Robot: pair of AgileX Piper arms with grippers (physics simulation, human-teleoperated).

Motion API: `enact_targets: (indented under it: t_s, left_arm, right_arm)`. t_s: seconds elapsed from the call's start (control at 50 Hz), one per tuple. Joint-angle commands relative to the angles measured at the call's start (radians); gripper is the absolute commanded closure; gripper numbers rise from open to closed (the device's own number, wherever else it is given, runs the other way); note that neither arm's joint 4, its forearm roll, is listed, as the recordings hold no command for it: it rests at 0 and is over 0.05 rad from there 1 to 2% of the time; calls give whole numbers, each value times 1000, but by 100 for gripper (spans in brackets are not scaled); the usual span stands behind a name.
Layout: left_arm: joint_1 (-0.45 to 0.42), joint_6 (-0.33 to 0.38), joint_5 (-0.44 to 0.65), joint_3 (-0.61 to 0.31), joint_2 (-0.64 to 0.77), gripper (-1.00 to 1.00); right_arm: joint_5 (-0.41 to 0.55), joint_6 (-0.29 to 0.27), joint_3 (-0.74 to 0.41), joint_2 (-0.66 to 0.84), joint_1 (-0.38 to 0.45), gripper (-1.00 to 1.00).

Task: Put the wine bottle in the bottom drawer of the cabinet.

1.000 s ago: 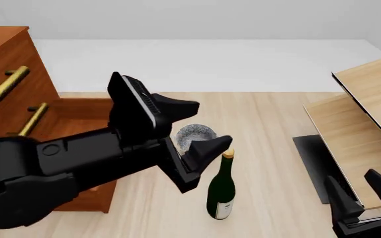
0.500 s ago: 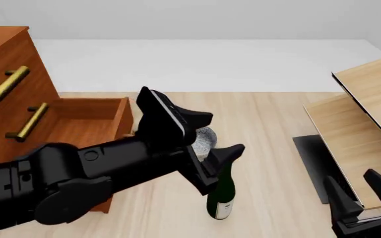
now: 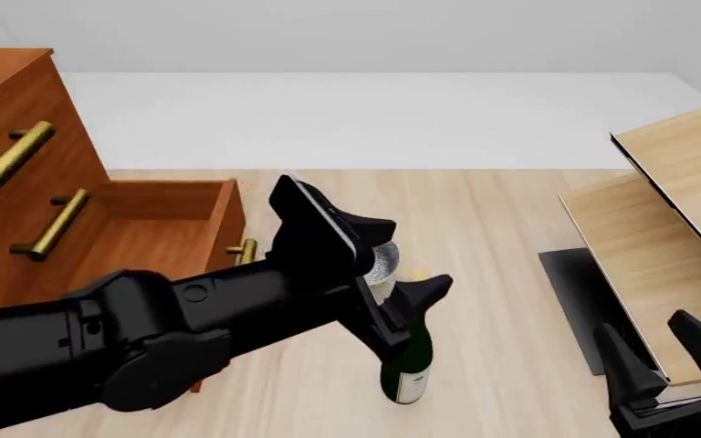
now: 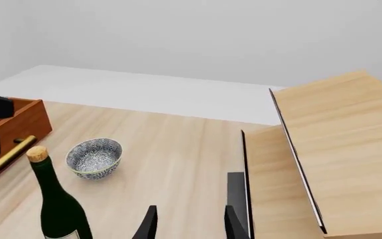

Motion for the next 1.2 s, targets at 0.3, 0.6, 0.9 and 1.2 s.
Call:
enact_targets:
  t_s: [0.3, 0.6, 0.9, 1.2]
  left_arm:
    - [12, -9, -10, -8, 30, -100]
    - [7, -22, -45, -2, 97, -100]
    - [21, -24, -75, -1, 149, -100]
    - [28, -28, -97, 1, 187, -100]
  right_arm:
    - [-22, 2, 0, 22, -1, -100]
    - [-27, 3, 0, 26, 0, -100]
    - [-26, 5, 0, 25, -1, -100]
    - [-21, 4, 0, 20, 0, -100]
